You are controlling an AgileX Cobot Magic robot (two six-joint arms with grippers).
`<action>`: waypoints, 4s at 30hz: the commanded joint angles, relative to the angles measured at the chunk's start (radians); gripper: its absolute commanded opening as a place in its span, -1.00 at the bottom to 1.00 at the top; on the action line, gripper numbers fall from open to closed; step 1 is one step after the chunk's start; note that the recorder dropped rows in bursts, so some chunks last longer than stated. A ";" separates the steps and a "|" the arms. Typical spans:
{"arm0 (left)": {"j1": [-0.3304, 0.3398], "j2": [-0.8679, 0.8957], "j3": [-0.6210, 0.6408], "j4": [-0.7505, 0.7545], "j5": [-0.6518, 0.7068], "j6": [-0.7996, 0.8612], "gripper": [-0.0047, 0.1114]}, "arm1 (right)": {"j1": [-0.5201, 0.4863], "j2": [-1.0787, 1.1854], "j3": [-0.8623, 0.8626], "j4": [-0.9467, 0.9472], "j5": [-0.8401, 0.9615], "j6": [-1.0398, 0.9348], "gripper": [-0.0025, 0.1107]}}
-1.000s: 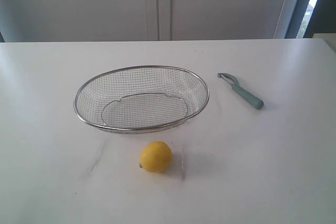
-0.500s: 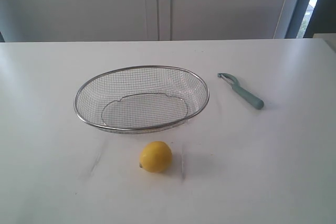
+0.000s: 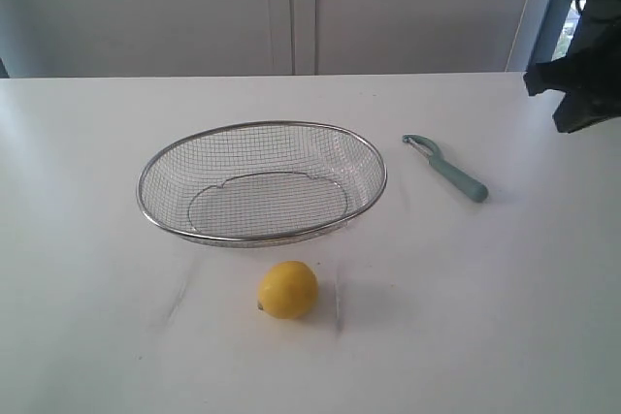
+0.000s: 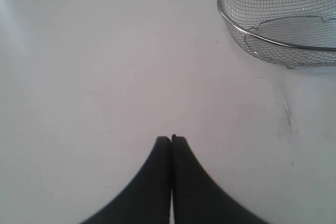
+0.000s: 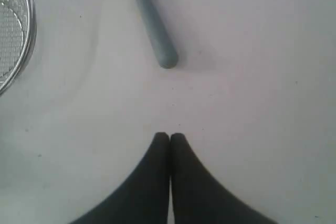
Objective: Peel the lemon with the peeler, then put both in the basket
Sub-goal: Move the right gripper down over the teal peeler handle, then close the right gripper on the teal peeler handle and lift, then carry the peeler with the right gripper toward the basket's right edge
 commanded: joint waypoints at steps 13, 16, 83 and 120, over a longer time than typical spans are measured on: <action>-0.003 -0.005 0.004 -0.010 -0.016 -0.005 -0.92 | 0.016 0.470 -0.532 0.085 0.275 -0.148 -0.96; -0.003 -0.005 0.004 -0.010 -0.017 -0.005 -0.92 | 0.041 0.521 -0.583 0.087 0.276 -0.291 -0.96; -0.003 -0.005 0.004 -0.010 -0.018 -0.005 -0.92 | 0.149 0.734 -0.596 -0.352 0.258 -0.174 -0.96; -0.003 -0.005 0.004 -0.010 -0.018 -0.005 -0.92 | 0.149 -0.010 0.099 0.377 0.275 -0.475 -0.96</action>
